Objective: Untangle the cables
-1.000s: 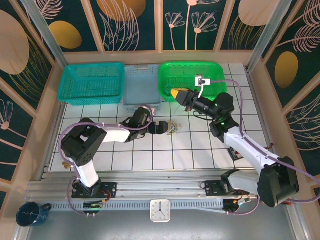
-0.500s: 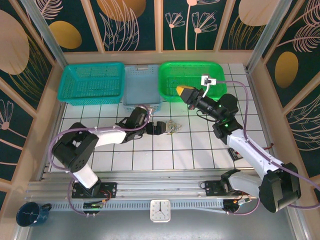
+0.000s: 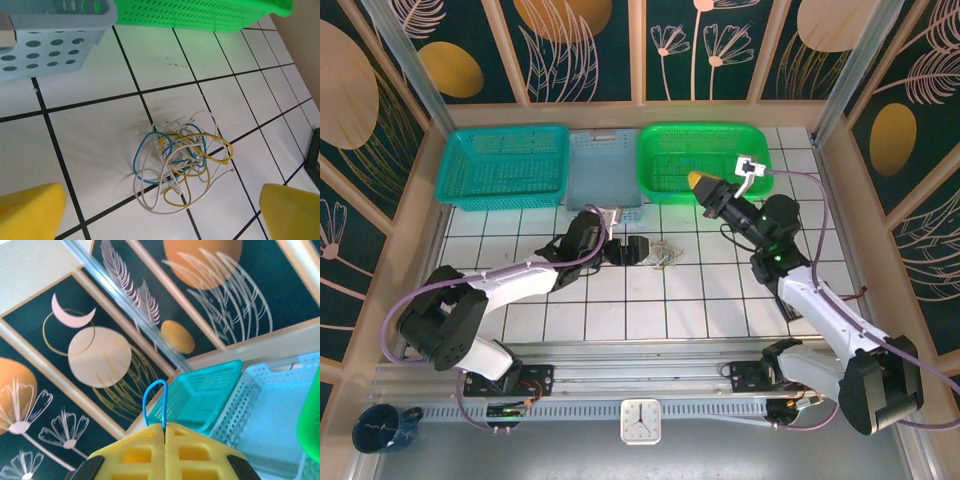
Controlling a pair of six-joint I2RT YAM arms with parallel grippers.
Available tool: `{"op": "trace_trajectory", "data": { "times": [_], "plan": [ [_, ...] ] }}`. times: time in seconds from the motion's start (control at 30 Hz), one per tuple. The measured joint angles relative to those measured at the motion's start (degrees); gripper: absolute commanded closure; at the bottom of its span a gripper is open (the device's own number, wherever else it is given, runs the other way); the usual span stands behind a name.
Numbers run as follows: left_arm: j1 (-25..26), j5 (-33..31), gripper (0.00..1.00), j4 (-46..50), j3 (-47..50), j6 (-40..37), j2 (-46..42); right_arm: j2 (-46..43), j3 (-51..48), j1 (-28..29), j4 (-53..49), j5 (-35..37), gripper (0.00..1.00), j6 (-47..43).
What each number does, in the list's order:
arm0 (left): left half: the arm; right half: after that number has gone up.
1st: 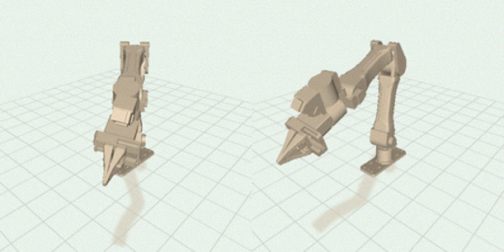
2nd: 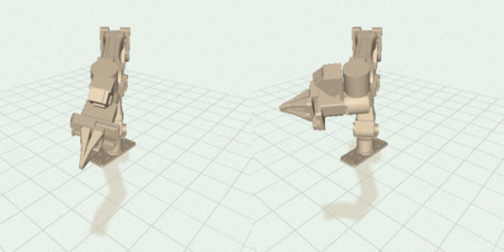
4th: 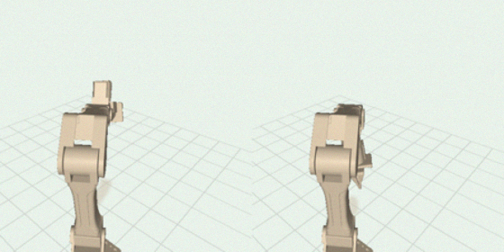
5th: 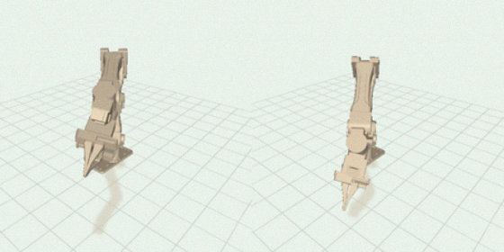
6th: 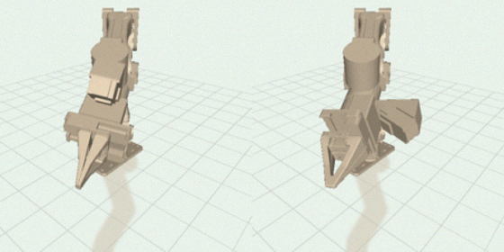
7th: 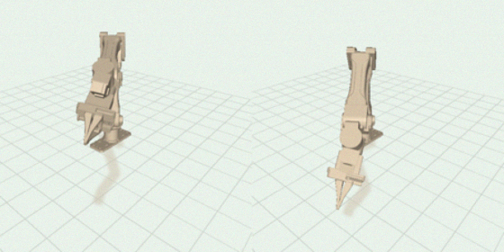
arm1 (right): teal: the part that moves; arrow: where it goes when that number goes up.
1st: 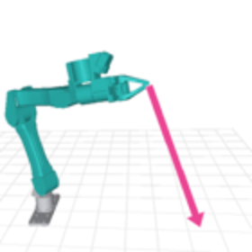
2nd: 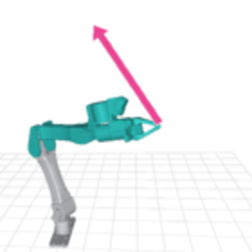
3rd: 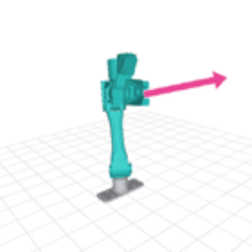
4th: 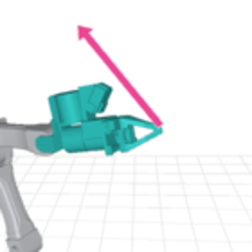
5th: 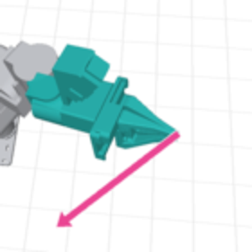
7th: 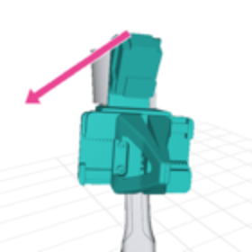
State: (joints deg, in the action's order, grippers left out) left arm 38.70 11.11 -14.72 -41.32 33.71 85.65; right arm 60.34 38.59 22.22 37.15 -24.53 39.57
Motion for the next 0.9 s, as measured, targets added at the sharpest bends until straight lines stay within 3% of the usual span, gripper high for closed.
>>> {"op": "trace_trajectory", "data": {
  "times": [0.27,0.6,0.9],
  "plan": [
    [0.00,0.00,0.01,-0.02,1.81,1.14,0.00,-4.85,-1.38,-2.38,-1.55,5.42,1.00,-0.07],
    [0.00,0.70,0.01,-0.57,1.90,3.48,-0.61,-5.25,-1.38,-3.06,-4.72,6.29,1.00,-0.66],
    [-0.26,4.90,0.01,-7.30,1.88,10.23,-5.44,-5.22,-2.23,-3.13,-4.87,6.29,1.00,-0.61]
  ]
}}
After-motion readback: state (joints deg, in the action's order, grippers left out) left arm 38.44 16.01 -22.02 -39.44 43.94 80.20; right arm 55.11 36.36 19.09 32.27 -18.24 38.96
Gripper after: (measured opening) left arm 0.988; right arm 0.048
